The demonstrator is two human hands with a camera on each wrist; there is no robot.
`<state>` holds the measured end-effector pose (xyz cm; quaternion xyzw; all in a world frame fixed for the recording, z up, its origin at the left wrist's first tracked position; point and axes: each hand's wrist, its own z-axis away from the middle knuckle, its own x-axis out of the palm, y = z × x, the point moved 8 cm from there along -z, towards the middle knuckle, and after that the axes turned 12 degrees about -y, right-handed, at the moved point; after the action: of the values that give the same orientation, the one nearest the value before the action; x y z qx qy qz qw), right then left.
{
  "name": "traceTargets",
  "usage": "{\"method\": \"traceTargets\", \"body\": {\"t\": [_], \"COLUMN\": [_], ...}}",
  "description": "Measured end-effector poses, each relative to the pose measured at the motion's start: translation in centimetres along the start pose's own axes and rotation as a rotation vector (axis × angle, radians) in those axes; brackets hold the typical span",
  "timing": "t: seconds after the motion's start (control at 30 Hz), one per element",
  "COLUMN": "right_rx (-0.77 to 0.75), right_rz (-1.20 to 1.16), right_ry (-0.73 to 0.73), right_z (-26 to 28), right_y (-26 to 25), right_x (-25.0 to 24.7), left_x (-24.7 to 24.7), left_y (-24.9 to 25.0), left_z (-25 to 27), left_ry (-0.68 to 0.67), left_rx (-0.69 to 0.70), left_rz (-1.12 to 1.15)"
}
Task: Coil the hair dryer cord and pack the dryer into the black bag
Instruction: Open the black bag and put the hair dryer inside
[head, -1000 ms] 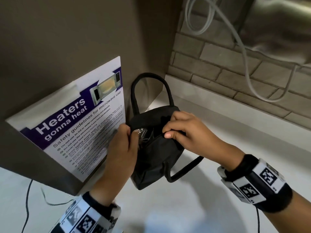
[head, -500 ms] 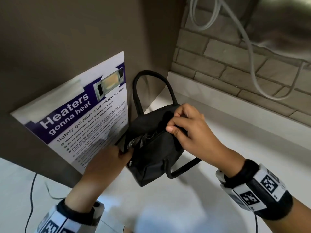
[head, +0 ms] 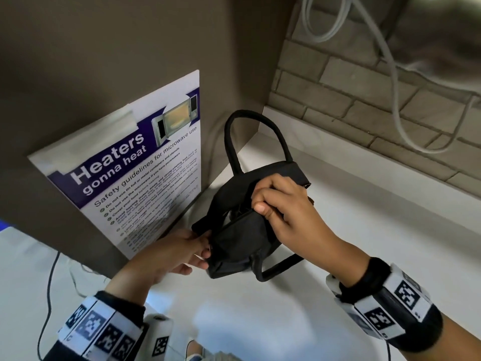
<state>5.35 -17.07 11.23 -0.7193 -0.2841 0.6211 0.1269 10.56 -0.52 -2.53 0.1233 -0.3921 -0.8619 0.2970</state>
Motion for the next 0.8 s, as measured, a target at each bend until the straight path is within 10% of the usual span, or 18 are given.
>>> {"method": "traceTargets", "body": {"t": [0.17, 0.47, 0.8], "right_rx": [0.069, 0.051, 0.143], "right_rz": [0.075, 0.337, 0.35], "right_ry": [0.037, -0.026, 0.154], "right_z": [0.4, 0.4, -1.3], "right_y": [-0.2, -3.3, -4.2], "right_x": [-0.4, 0.1, 1.3], "left_x": [0.0, -0.9, 0.8], "left_y": [0.2, 6.2, 9.4], "left_z": [-0.3, 2.1, 5.2], "left_ry": [-0.056, 0.232, 0.115], "left_rx": [0.033, 0.292, 0.637], "left_rz": [0.091, -0.225, -0.274]}}
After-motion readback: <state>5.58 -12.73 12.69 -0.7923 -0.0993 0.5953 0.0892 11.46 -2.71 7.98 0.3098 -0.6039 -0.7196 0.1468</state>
